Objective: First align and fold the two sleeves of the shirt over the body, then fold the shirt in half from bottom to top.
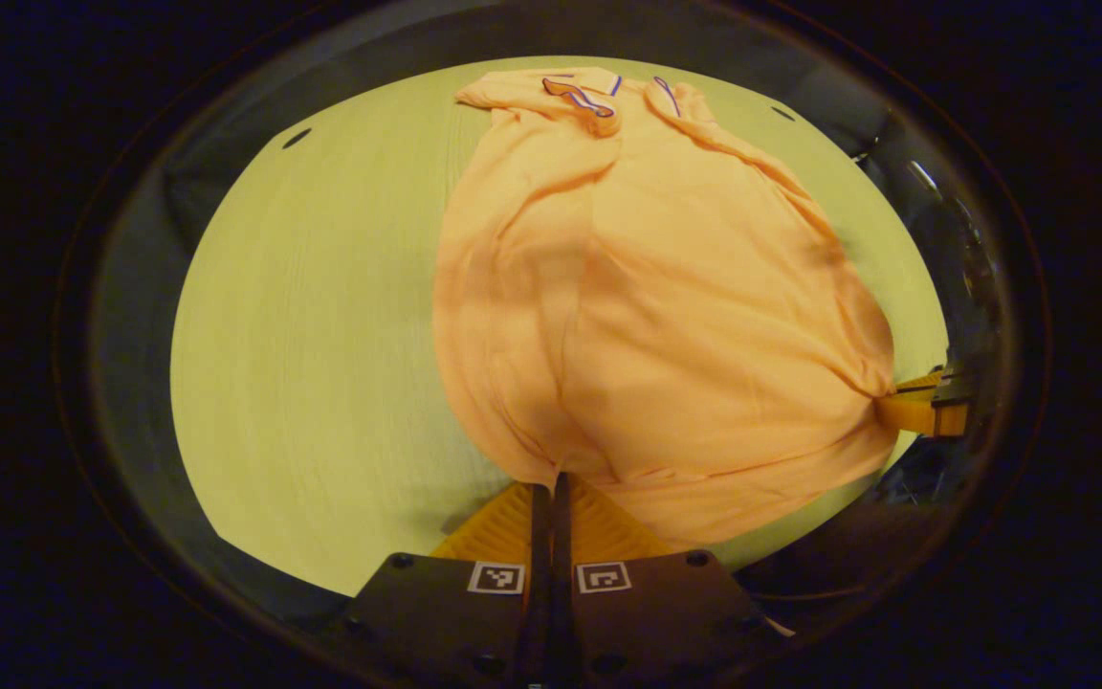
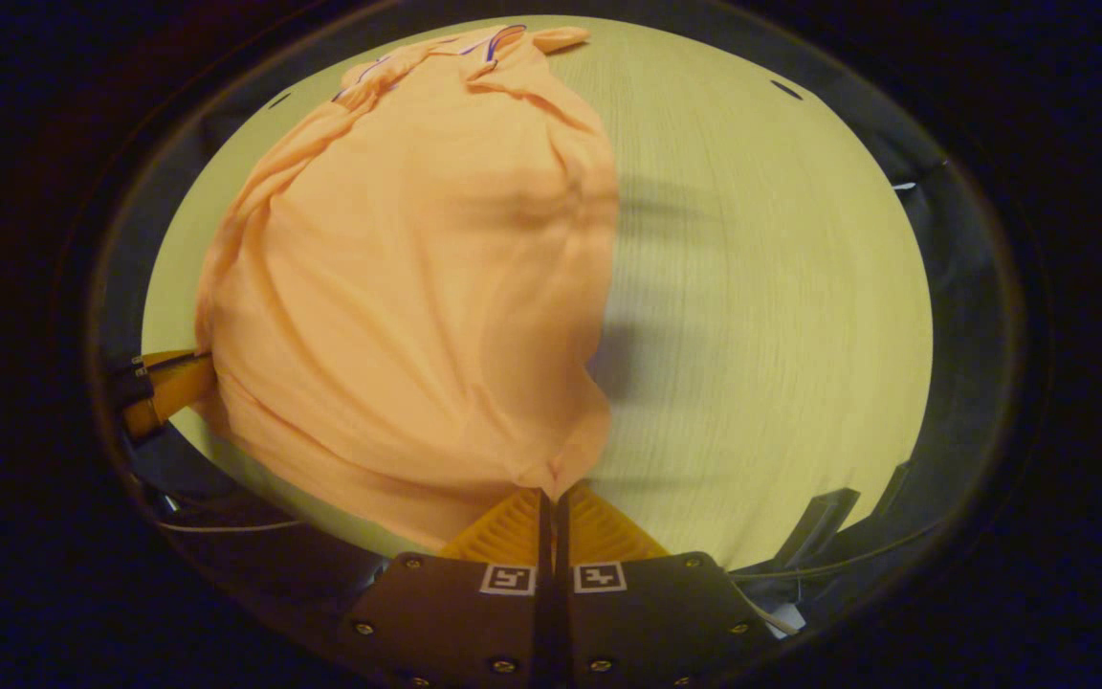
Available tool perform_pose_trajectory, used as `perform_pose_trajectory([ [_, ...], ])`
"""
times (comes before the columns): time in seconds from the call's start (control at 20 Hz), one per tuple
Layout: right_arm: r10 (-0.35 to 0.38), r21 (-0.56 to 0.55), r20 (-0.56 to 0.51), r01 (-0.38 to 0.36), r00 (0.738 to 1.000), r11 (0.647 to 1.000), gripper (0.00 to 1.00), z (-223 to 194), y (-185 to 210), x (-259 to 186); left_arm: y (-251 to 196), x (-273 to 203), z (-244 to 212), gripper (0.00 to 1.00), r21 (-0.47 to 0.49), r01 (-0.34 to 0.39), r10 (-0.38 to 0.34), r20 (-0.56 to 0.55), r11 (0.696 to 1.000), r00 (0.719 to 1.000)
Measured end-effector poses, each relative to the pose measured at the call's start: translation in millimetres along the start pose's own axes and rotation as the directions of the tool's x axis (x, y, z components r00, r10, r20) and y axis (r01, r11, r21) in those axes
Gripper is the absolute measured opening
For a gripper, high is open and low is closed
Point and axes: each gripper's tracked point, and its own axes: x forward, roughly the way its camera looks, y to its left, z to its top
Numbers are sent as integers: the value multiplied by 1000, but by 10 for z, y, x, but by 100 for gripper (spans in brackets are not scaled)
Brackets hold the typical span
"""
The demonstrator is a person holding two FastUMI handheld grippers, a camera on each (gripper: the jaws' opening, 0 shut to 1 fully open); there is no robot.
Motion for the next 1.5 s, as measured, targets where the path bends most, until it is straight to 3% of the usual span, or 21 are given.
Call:
perform_pose_trajectory([
  [0.25, 23, 77, 89, -30, 996, 997, 0, 376, 2, -253, 50, -266, 425, 6, -50, 17, -13, 74, 999, 997],
  [0.6, 23, 74, 229, -41, 973, 996, 0, 1242, -85, -690, 167, -642, 1230, 6, -30, 20, -14, 178, 999, 984],
  [1.2, 37, 89, 469, -89, 883, 992, 0, 2906, -131, -1447, 524, -1051, 2624, 6, -91, 48, -14, 340, 995, 940],
  [1.5, 36, 130, 535, -124, 844, 984, 0, 3619, -142, -1559, 792, -919, 3422, 5, -148, 76, -10, 402, 986, 916],
])
